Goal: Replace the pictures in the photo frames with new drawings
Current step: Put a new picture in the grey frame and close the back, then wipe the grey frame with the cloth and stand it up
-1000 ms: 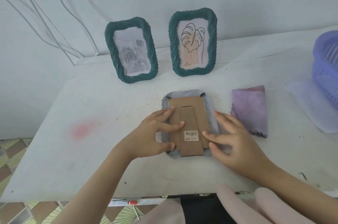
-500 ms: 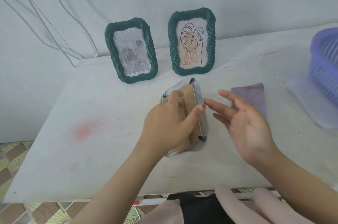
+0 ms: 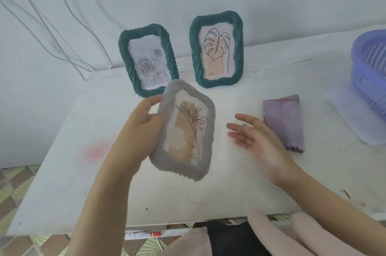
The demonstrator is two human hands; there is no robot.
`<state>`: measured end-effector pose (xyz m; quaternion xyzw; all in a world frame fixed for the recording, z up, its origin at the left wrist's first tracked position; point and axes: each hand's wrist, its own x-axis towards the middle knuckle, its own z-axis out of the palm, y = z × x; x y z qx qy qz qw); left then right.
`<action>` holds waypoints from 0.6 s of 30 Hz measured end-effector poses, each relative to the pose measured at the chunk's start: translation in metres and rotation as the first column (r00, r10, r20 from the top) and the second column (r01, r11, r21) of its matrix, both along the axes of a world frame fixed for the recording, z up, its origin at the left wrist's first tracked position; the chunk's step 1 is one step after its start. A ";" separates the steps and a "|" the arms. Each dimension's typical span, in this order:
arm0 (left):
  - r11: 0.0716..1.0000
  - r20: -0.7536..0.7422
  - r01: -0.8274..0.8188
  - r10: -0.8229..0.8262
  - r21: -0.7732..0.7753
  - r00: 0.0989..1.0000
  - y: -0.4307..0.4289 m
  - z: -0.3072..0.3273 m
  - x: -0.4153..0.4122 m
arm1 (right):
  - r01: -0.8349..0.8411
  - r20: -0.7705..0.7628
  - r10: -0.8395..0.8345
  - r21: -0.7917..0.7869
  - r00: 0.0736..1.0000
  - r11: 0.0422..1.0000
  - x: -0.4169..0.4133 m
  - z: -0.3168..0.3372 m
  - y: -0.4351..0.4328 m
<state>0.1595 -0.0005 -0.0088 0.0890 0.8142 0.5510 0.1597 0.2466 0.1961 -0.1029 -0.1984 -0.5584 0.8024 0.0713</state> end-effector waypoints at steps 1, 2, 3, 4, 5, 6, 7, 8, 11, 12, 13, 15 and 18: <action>0.996 0.061 -0.002 -0.003 0.086 0.998 -0.005 -0.006 -0.001 | -0.010 -0.005 0.010 0.009 1.000 1.000 -0.001 -0.001 -0.002; 0.986 0.111 -0.005 -0.014 0.168 0.994 -0.008 -0.013 -0.002 | -0.023 -0.014 0.023 0.008 1.000 1.000 -0.001 -0.002 -0.004; 0.968 0.153 -0.011 -0.028 0.249 0.988 -0.008 -0.020 -0.002 | -0.036 -0.030 0.036 -0.001 0.999 0.999 -0.002 -0.003 -0.006; 0.945 0.197 -0.024 -0.043 0.326 0.979 -0.007 -0.029 -0.002 | -0.046 -0.048 0.046 0.007 0.998 0.999 -0.002 -0.003 -0.008; 0.920 0.238 -0.041 -0.058 0.390 0.970 -0.005 -0.038 -0.002 | -0.051 -0.060 0.053 0.043 0.997 0.998 -0.002 -0.002 -0.009; 0.897 0.269 -0.064 -0.063 0.437 0.961 -0.001 -0.047 -0.001 | -0.043 -0.062 0.049 0.101 0.997 0.994 -0.002 -0.002 -0.010; 0.892 0.284 -0.084 -0.052 0.445 0.957 0.003 -0.056 -0.001 | -0.023 -0.061 0.033 0.157 0.998 0.987 -0.002 -0.003 -0.009; 0.903 0.274 -0.087 -0.035 0.421 0.961 0.007 -0.064 -0.001 | 0.001 -0.056 0.011 0.205 0.998 0.979 -0.003 -0.003 -0.008; 0.978 0.111 -0.002 -0.021 0.207 0.994 0.016 -0.089 -0.001 | 0.069 -0.028 -0.063 0.435 0.998 0.898 -0.006 -0.009 0.001; 0.992 0.036 0.037 -0.042 0.123 0.998 0.018 -0.095 0.000 | 0.085 -0.030 -0.081 0.546 0.996 0.833 -0.007 -0.010 0.005; 0.997 -0.055 0.075 -0.073 0.036 0.996 0.020 -0.100 0.000 | 0.097 -0.038 -0.095 0.643 0.995 0.759 -0.008 -0.012 0.008; 0.980 -0.237 0.112 -0.149 -0.163 0.960 0.023 -0.107 0.001 | 0.112 -0.056 -0.109 0.776 0.992 0.621 -0.008 -0.014 0.014; 0.943 -0.420 0.041 -0.186 -0.331 0.888 0.026 -0.109 0.001 | 0.120 -0.078 -0.105 0.861 0.991 0.494 -0.008 -0.015 0.020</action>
